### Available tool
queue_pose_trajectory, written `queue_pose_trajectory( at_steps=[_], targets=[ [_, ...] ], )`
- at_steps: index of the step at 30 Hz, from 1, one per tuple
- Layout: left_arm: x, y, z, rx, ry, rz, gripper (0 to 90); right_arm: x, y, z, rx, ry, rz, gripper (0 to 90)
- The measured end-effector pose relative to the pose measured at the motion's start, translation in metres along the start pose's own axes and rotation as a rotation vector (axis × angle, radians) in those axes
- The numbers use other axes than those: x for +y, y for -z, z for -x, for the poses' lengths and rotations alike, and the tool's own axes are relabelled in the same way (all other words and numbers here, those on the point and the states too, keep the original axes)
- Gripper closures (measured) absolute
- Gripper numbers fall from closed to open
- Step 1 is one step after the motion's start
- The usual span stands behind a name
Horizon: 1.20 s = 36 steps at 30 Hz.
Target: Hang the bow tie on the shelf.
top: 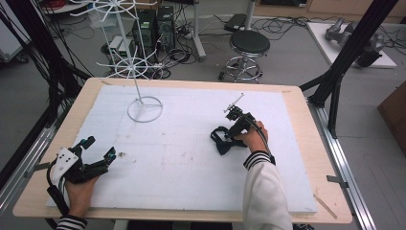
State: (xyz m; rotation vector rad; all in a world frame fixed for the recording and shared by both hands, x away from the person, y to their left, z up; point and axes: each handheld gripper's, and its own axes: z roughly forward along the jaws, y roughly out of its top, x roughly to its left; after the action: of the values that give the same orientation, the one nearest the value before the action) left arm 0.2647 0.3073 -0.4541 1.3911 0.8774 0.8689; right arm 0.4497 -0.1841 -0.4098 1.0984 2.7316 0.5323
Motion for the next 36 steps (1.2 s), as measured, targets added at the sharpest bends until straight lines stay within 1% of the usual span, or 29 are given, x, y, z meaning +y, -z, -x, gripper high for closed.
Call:
queue_pose_trajectory(
  at_steps=[4,6,7,8,9,10,11,13,14,15,18,19,20,21,24,26,27,30,31,32,33,34,35,36],
  targets=[
    [0.000,0.000,0.000,0.000,0.001,0.001,13.7,0.000,-0.003,0.001,0.002,0.011,-0.017,62.1],
    [0.000,0.000,0.000,0.000,0.001,0.000,13.7,0.000,-0.003,0.000,0.005,0.005,-0.016,63.9],
    [0.000,0.000,0.000,0.001,0.002,0.001,13.7,0.001,-0.003,-0.001,0.005,0.012,-0.023,68.4],
    [0.000,0.000,0.000,0.000,0.002,-0.001,13.7,0.001,-0.003,-0.001,0.008,0.022,-0.024,71.0],
    [0.000,0.000,0.000,0.000,0.002,-0.001,13.7,0.001,-0.003,-0.001,0.008,0.022,-0.024,71.0],
    [0.000,0.000,0.000,0.000,0.002,0.000,13.7,0.002,-0.004,-0.001,0.011,0.035,-0.028,74.7],
    [0.000,0.000,0.000,0.000,0.002,-0.001,13.7,0.002,-0.004,-0.001,0.011,0.035,-0.028,74.7],
    [0.000,0.000,0.000,0.000,0.002,0.000,13.7,0.003,-0.004,-0.003,0.009,0.030,-0.032,78.5],
    [0.000,0.000,0.000,0.000,0.002,0.001,13.7,0.003,-0.004,-0.003,0.009,0.030,-0.032,78.5],
    [0.000,0.000,0.000,0.000,0.000,-0.001,13.7,0.003,-0.003,-0.004,0.001,0.039,-0.036,84.2],
    [0.000,0.000,0.000,0.000,0.002,0.000,13.7,0.004,-0.001,-0.005,0.008,0.034,-0.031,86.9],
    [0.000,0.000,0.000,0.000,0.000,-0.001,13.7,0.004,0.000,-0.005,0.005,0.048,-0.028,87.3],
    [0.000,0.000,0.000,0.000,0.000,-0.001,13.7,0.004,0.000,-0.005,0.005,0.048,-0.028,87.3],
    [0.000,0.000,0.000,0.000,0.000,0.000,13.7,0.004,0.000,-0.005,0.011,0.032,-0.032,87.5],
    [0.000,0.000,0.000,0.000,0.000,0.000,13.7,0.003,0.001,-0.005,0.013,0.033,-0.029,87.7],
    [0.000,0.000,0.000,0.001,0.000,0.000,13.7,0.003,0.003,-0.005,0.013,0.037,-0.018,87.9],
    [0.000,0.000,0.000,0.000,0.000,0.000,13.7,0.004,0.004,-0.005,0.017,0.029,-0.012,87.9],
    [0.000,0.000,0.000,0.000,-0.001,-0.001,13.7,0.005,0.008,-0.006,0.022,0.034,0.018,88.0],
    [0.000,0.000,0.000,0.001,-0.001,0.000,13.7,0.005,0.008,-0.006,0.022,0.034,0.018,88.0],
    [0.000,0.000,0.000,0.001,-0.001,0.000,13.7,0.005,0.009,-0.007,0.026,0.023,0.028,88.0],
    [0.000,0.000,0.000,0.000,0.000,0.001,13.7,0.006,0.011,-0.008,0.035,0.022,0.051,88.0],
    [0.000,0.000,0.000,0.001,-0.001,0.000,13.7,0.006,0.011,-0.008,0.035,0.022,0.051,88.0],
    [0.000,0.000,0.000,0.001,-0.001,0.000,13.7,0.006,0.014,-0.009,0.044,0.020,0.083,87.9],
    [0.000,0.000,0.000,0.001,-0.001,0.000,13.7,0.007,0.015,-0.009,0.044,0.019,0.101,88.0]
  ],
)
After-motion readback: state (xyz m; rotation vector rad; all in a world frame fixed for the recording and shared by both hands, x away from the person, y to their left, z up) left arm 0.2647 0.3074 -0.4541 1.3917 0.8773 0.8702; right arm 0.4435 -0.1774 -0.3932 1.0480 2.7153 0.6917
